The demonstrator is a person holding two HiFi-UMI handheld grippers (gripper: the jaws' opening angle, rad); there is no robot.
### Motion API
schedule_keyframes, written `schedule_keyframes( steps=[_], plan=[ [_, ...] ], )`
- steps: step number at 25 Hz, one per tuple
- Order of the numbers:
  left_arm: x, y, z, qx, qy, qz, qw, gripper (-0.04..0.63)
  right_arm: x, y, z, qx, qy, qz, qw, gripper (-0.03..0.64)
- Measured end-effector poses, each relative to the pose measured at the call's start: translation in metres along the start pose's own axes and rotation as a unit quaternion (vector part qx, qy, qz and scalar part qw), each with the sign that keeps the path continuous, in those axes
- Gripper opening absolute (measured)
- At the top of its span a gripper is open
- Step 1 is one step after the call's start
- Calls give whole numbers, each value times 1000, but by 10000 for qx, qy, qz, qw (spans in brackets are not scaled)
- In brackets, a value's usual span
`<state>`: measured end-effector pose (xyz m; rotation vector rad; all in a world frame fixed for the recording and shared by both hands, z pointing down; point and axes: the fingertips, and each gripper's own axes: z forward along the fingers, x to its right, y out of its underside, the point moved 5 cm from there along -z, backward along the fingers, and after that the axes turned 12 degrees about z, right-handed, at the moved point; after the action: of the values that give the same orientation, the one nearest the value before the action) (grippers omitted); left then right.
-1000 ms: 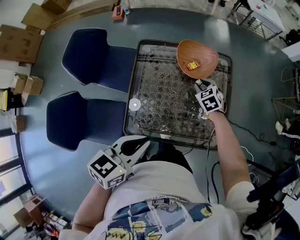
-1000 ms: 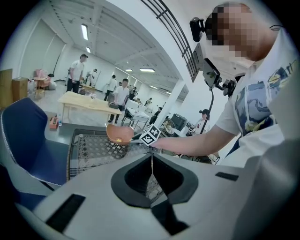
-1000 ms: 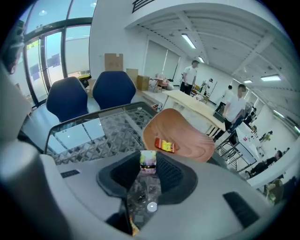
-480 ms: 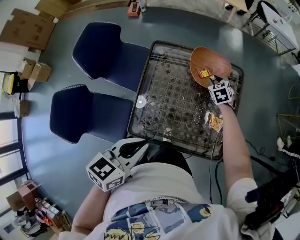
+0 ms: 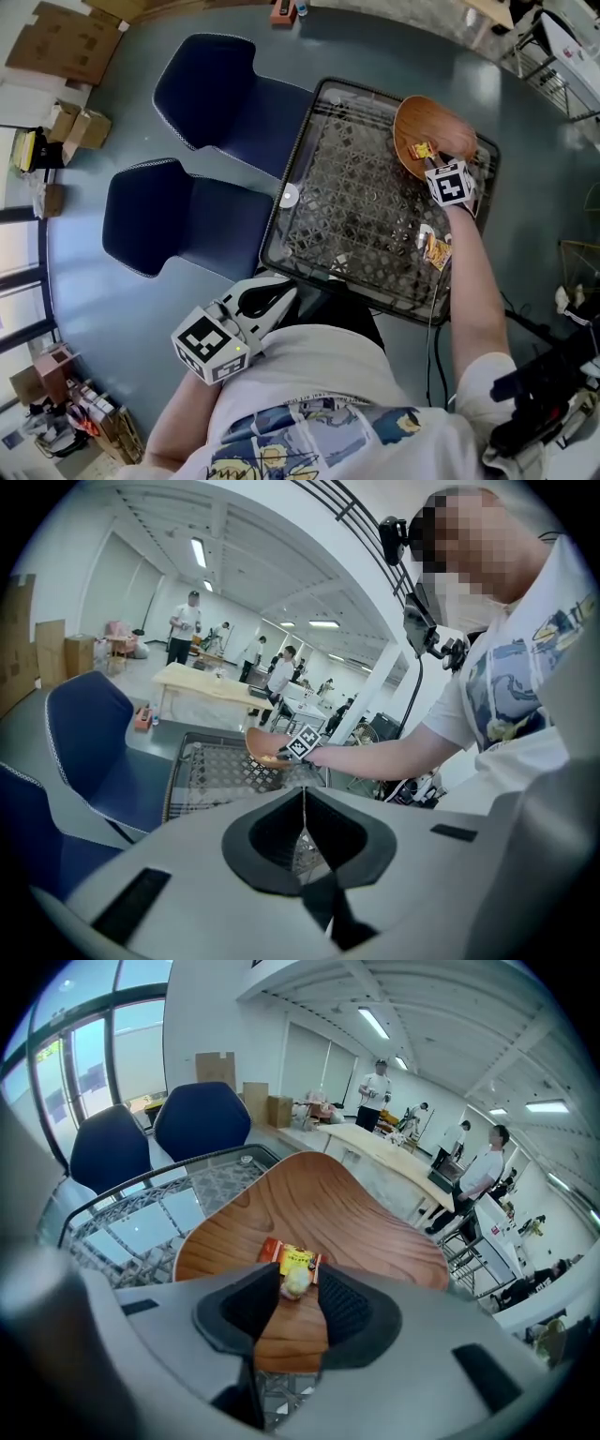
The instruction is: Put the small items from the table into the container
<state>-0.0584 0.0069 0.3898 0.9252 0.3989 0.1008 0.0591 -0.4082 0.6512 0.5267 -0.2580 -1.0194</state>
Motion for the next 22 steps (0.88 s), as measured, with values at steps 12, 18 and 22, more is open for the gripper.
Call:
schedule_keyframes(
  steps=[12, 18, 22],
  plan=[
    [6, -3, 7, 96, 368, 206, 9991, 9, -14, 14, -40, 346, 121, 246, 9990, 114],
    [11, 1, 4, 166, 728, 445, 9962, 9, -33, 39, -74, 392, 254, 364, 9982, 114],
    [11, 4, -3, 209, 1041, 621, 9924, 9, -55, 55, -102, 470, 374, 510, 9969, 114]
  ],
)
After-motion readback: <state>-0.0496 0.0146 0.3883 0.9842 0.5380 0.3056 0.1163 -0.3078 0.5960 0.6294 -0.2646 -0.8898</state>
